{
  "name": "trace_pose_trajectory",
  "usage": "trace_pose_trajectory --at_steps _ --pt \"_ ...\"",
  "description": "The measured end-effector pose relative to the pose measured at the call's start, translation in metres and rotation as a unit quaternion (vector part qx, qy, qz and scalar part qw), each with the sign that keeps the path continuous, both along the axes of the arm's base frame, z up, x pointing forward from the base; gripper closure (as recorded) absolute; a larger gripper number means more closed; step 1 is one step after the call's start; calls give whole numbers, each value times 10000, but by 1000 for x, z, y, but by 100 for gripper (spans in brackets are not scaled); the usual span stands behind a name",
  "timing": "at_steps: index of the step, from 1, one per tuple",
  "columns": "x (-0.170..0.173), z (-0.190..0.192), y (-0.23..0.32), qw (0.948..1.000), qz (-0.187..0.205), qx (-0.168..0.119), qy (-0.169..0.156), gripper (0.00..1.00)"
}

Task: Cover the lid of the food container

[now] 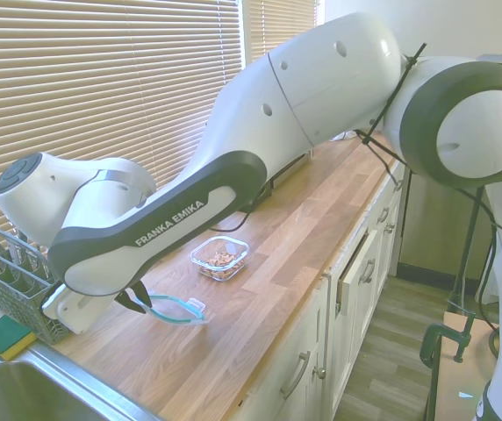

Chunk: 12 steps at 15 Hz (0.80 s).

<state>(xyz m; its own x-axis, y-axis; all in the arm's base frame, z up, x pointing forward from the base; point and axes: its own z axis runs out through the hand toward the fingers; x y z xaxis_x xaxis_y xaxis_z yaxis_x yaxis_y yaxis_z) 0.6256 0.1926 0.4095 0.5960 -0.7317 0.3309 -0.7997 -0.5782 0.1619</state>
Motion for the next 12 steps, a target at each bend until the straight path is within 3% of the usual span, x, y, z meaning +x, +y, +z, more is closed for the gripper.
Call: trace_pose_trajectory --at_steps 5,12 --pt "-9 42 -33 9997 44 232 -96 100" --pt "-3 62 -82 9992 25 401 -91 100"
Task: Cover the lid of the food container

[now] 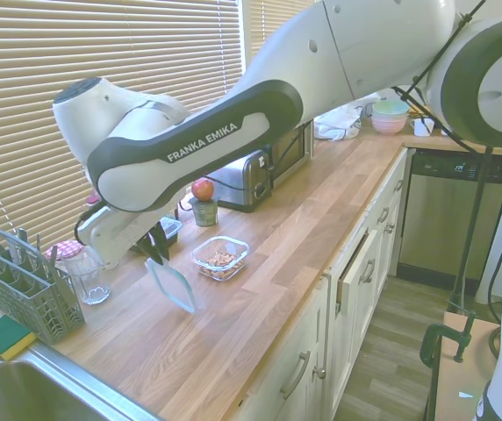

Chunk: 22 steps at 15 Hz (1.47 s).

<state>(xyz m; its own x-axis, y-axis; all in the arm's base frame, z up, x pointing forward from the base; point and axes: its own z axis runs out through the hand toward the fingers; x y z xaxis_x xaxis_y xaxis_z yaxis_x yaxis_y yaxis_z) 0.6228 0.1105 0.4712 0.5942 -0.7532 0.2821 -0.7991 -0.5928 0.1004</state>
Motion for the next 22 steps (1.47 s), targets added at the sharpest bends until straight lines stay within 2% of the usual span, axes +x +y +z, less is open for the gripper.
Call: trace_pose_trajectory --at_steps 8,11,17,22 --pt "9 30 -50 9998 -78 150 -114 100" --pt "11 31 -62 9996 -133 240 -63 100" --pt "14 34 -64 9996 -152 239 -83 100" --pt "17 30 -91 9994 -226 276 -35 100"
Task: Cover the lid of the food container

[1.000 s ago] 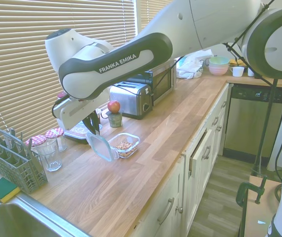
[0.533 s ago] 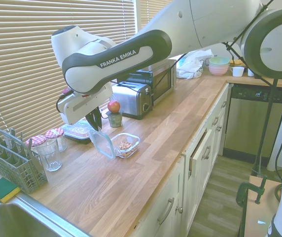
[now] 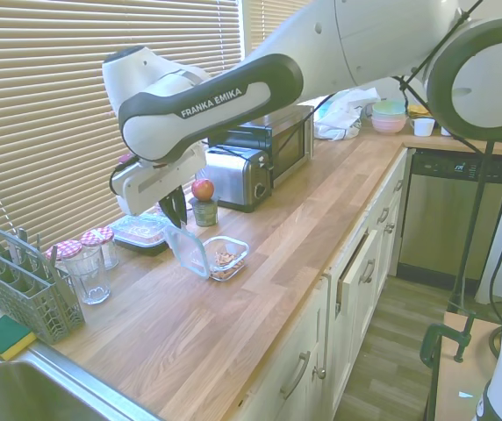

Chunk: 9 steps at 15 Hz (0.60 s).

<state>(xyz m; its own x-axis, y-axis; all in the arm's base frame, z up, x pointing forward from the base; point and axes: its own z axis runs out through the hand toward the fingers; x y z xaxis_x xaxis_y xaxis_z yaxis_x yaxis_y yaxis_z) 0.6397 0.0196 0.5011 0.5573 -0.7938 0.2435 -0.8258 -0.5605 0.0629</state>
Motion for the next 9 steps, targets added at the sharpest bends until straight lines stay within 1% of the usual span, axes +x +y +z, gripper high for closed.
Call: trace_pose_trajectory --at_steps 6,9 --pt "1 0 -22 9999 -68 119 6 100" --pt "0 1 -45 9998 -114 165 2 100"
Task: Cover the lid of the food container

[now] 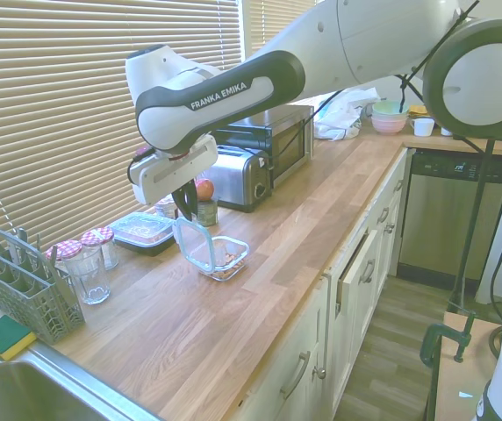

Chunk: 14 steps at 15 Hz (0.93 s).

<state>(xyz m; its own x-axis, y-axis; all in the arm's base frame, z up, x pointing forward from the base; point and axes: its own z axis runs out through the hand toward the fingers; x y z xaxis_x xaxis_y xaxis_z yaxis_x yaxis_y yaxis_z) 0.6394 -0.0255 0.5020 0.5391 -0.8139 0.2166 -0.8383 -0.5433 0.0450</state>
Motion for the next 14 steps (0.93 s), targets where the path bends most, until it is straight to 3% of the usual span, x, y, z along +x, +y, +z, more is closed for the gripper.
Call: trace_pose_trajectory --at_steps 14 --pt "-33 -30 -98 9994 -135 314 -97 100"
